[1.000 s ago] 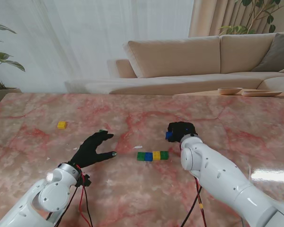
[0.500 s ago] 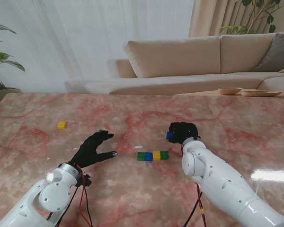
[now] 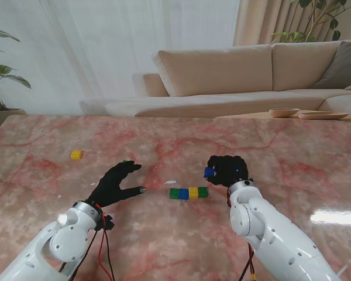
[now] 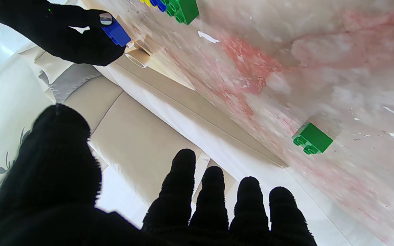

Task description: Build a two-level staggered structure with toy bricks

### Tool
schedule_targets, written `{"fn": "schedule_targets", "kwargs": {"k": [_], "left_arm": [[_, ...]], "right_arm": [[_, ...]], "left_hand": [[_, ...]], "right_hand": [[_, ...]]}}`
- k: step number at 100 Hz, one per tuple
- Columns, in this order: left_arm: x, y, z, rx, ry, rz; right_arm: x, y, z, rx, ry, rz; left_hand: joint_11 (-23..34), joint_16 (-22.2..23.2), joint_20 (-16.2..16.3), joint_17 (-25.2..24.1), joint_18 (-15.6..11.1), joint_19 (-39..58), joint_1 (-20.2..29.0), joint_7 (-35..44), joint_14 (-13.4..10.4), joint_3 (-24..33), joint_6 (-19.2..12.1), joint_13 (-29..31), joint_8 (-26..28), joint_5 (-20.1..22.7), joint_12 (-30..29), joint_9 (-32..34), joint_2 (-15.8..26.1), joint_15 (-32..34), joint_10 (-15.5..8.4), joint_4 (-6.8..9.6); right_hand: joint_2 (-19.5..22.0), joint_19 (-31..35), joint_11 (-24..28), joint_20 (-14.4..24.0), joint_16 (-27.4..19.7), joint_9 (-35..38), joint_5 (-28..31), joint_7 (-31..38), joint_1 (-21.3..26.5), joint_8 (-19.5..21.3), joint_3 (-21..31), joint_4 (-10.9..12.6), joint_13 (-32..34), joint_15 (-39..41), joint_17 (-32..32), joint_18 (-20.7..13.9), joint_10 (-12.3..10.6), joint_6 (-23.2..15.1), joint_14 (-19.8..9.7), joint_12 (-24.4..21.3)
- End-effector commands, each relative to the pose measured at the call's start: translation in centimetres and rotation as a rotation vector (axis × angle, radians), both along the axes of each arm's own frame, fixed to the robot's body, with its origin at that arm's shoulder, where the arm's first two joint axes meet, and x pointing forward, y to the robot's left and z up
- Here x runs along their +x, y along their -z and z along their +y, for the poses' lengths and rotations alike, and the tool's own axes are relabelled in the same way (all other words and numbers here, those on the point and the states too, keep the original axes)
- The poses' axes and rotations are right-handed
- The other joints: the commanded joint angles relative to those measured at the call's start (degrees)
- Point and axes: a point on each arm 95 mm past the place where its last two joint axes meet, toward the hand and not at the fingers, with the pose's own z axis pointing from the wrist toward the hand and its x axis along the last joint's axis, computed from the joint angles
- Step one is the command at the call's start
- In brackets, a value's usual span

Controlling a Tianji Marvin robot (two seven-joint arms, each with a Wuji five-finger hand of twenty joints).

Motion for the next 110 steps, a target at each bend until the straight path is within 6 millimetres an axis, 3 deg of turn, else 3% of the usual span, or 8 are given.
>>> {"fn": "schedule_targets", "kwargs": {"k": [1, 46, 110], "left_arm": [[-0.2, 0.3, -0.2, -0.002, 0.002, 0.004], [-0.2, 0.2, -0.3, -0.003, 0.004, -0.007], [-0.5, 0.2, -0.3, -0.001, 0.006, -0.007]], "right_arm": [[-1.1, 0.9, 0.3, -0.001, -0.015, 0.025], [-2.8, 1.9, 1.8, 0.012, -0.063, 0.028], [-3.3, 3.0, 2.0, -0.020, -0.104, 0.052]], "left_hand": [[-1.30, -0.66, 0.71, -0.59, -2.91, -2.52, -1.23, -0.32, -3.12, 1.80, -0.18, -0.49, -0.17, 0.92, -0.91, -1.17, 1.39, -1.93, -0.95, 1.76], [-1.27, -0.66, 0.90, -0.57, -2.86, -2.70, -1.33, -0.38, -3.09, 1.93, -0.19, -0.45, -0.19, 0.92, -0.90, -1.16, 1.45, -1.92, -0.97, 1.76], [-1.24, -0.66, 1.05, -0.57, -2.77, -2.84, -1.39, -0.37, -3.13, 2.22, -0.18, -0.40, -0.18, 0.91, -0.87, -1.16, 1.34, -1.93, -0.96, 1.71]], "right_hand": [[1.35, 0.87, -0.53, -0.90, 0.51, 0.76, 4.46, 3.72, 2.85, 0.32, 3.90, -0.58, 0.72, 0.12, -0.62, 0.34, -0.40, -4.25, -0.57, 0.54], [1.35, -0.14, -1.44, -1.16, 0.25, 0.08, 4.06, 3.07, 1.63, 0.12, 4.52, -0.86, -0.41, -1.26, -1.31, 0.64, -0.21, -3.78, -0.14, 0.40], [1.08, -0.24, -1.86, -0.98, 0.49, 0.33, 4.32, 2.72, 1.46, -0.07, 5.15, -0.96, -0.21, -1.33, -1.09, 0.77, -0.04, -3.58, -0.03, 0.48]]}}
